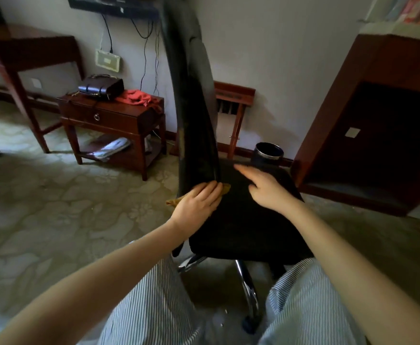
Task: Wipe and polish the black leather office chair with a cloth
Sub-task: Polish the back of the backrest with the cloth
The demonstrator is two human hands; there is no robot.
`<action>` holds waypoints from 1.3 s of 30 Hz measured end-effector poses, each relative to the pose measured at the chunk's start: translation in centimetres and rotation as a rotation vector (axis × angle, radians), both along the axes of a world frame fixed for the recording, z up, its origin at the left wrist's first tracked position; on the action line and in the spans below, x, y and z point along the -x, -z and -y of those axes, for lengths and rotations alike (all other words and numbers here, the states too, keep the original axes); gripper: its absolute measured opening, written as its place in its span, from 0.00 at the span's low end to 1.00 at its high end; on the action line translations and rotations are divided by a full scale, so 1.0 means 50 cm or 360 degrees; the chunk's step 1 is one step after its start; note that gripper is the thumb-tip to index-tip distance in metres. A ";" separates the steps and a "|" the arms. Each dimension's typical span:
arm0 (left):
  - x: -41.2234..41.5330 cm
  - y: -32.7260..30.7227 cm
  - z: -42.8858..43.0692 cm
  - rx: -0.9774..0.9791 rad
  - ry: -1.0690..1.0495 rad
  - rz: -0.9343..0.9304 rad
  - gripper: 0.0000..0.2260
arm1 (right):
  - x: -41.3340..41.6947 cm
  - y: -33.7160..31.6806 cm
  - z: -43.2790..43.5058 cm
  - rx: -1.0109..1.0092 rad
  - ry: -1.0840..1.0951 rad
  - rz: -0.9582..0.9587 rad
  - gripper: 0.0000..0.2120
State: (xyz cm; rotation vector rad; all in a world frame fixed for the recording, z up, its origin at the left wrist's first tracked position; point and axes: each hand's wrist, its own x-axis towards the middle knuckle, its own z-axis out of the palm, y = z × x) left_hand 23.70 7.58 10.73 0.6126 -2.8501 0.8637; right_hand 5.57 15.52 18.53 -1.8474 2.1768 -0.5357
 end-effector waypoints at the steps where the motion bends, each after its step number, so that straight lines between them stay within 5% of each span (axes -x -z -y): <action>1: -0.003 0.003 0.015 -0.0004 -0.0056 0.0012 0.25 | 0.007 0.022 0.005 -0.0120 0.0070 0.0034 0.30; 7: 0.004 -0.017 0.109 -0.0282 -0.0427 -0.0162 0.24 | 0.017 0.102 0.017 -0.0545 0.0192 0.0086 0.26; 12: 0.055 -0.055 0.237 -0.0978 -0.0634 -0.0494 0.16 | 0.021 0.107 0.033 -0.0582 0.0188 0.0032 0.24; 16: 0.084 -0.058 0.255 -0.1622 -0.0474 -0.0804 0.16 | 0.025 0.113 0.036 -0.0556 0.0152 -0.0018 0.24; 23: 0.145 0.003 0.142 -0.1802 -0.0118 -0.0570 0.17 | 0.028 0.159 0.015 -0.0571 0.0199 0.0168 0.23; 26: 0.154 0.030 0.092 -0.2042 -0.0202 -0.0605 0.11 | 0.009 0.197 -0.009 -0.0516 0.0208 0.0498 0.20; 34: 0.170 0.069 0.034 -0.2529 -0.0355 -0.0982 0.14 | -0.034 0.234 -0.037 -0.0026 0.0632 0.2191 0.30; 39: 0.176 0.050 0.033 -0.3289 -0.0639 -0.1042 0.14 | -0.024 0.228 -0.047 0.0192 0.0722 0.2418 0.19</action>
